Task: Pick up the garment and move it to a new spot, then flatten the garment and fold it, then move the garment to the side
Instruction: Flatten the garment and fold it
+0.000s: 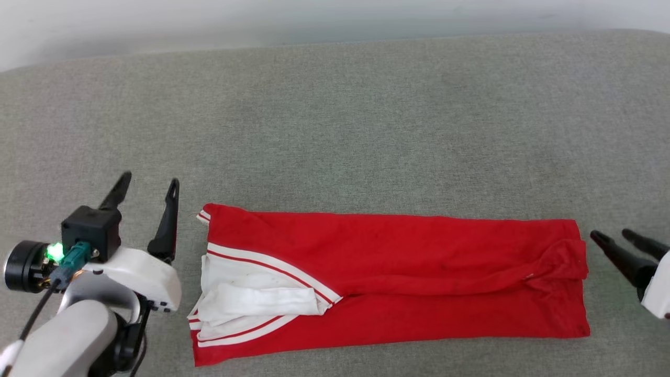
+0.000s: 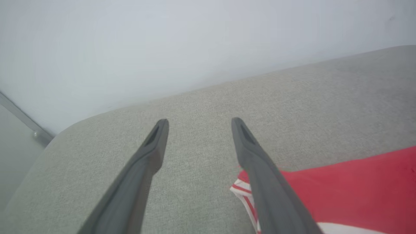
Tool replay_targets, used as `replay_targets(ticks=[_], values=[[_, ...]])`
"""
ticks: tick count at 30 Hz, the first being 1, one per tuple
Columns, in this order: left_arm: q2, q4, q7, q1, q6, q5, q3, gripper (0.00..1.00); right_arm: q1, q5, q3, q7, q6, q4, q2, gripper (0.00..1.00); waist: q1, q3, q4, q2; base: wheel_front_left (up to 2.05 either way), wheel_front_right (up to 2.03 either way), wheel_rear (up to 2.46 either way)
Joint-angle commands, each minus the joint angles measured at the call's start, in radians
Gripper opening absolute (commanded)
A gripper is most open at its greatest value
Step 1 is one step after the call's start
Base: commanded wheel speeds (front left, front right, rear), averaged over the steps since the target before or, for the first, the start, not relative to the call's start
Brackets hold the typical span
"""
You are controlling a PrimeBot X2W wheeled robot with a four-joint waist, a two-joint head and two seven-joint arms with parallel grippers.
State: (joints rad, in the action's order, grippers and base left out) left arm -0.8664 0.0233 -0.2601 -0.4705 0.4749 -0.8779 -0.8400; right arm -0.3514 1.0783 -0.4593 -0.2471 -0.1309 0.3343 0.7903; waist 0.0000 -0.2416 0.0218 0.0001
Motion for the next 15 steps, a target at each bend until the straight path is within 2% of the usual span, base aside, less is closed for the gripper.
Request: replay_targets(ticks=[1,4,7,15], values=[[0.026,0.008,-0.006,0.036,0.016,0.038,0.038,1.00,0.020,0.010,0.010,-0.005,0.000,0.008,-0.016,1.00,0.0000,-0.001,-0.005,-0.0001,0.00,0.00,0.00],[0.090,0.024,-0.006,0.108,0.044,0.139,0.148,1.00,0.045,0.040,0.027,-0.010,0.000,0.024,-0.051,1.00,0.0000,-0.001,-0.016,-0.0001,0.00,0.00,0.00],[0.162,0.040,-0.006,0.186,0.051,0.235,0.251,1.00,0.068,0.071,0.028,-0.036,0.000,0.039,-0.085,1.00,0.0000,-0.003,-0.027,-0.0001,0.00,0.00,0.00],[0.352,0.090,-0.006,0.353,0.017,0.463,0.493,1.00,0.132,0.152,-0.020,-0.145,0.000,0.052,-0.158,1.00,0.0000,-0.006,-0.052,-0.0001,0.00,0.00,0.00]])
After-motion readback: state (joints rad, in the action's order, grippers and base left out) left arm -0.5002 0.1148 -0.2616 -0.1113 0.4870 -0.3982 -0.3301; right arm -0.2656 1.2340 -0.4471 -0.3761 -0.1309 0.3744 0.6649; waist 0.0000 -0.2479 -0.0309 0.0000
